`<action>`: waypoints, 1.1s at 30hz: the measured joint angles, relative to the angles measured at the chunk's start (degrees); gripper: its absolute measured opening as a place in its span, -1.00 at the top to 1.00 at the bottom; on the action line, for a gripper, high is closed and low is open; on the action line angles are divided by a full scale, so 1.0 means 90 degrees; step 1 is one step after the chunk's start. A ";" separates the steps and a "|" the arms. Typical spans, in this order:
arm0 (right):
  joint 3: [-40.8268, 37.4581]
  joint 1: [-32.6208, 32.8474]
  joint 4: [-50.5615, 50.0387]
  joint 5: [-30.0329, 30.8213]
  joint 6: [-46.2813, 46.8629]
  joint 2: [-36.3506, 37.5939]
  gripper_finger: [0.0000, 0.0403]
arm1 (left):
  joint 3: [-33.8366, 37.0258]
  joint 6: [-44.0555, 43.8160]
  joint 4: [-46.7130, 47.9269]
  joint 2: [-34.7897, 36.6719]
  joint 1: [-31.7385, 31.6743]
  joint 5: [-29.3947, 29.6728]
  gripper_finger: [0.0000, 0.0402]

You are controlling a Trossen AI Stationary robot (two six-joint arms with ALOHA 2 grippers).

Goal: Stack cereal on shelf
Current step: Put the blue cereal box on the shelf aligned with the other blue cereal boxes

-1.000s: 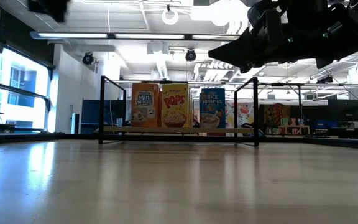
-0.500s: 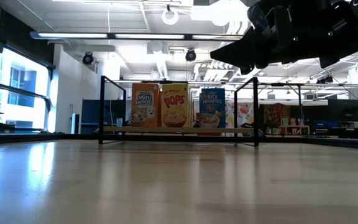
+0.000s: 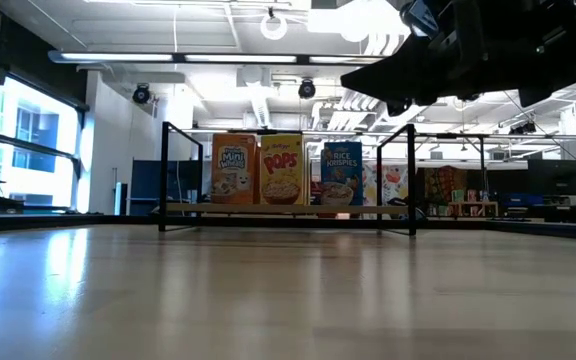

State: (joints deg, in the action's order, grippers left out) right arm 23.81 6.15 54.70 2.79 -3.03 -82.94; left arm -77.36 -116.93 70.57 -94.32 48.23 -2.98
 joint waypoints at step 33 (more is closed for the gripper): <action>0.0007 0.0000 0.0002 0.0000 0.0017 0.0000 1.00 | 0.0005 0.5280 0.0280 0.0148 -0.2286 0.1116 0.49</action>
State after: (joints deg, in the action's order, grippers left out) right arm 23.88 6.15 54.72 2.79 -2.87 -82.94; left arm -77.32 -69.42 73.09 -92.98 27.66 7.06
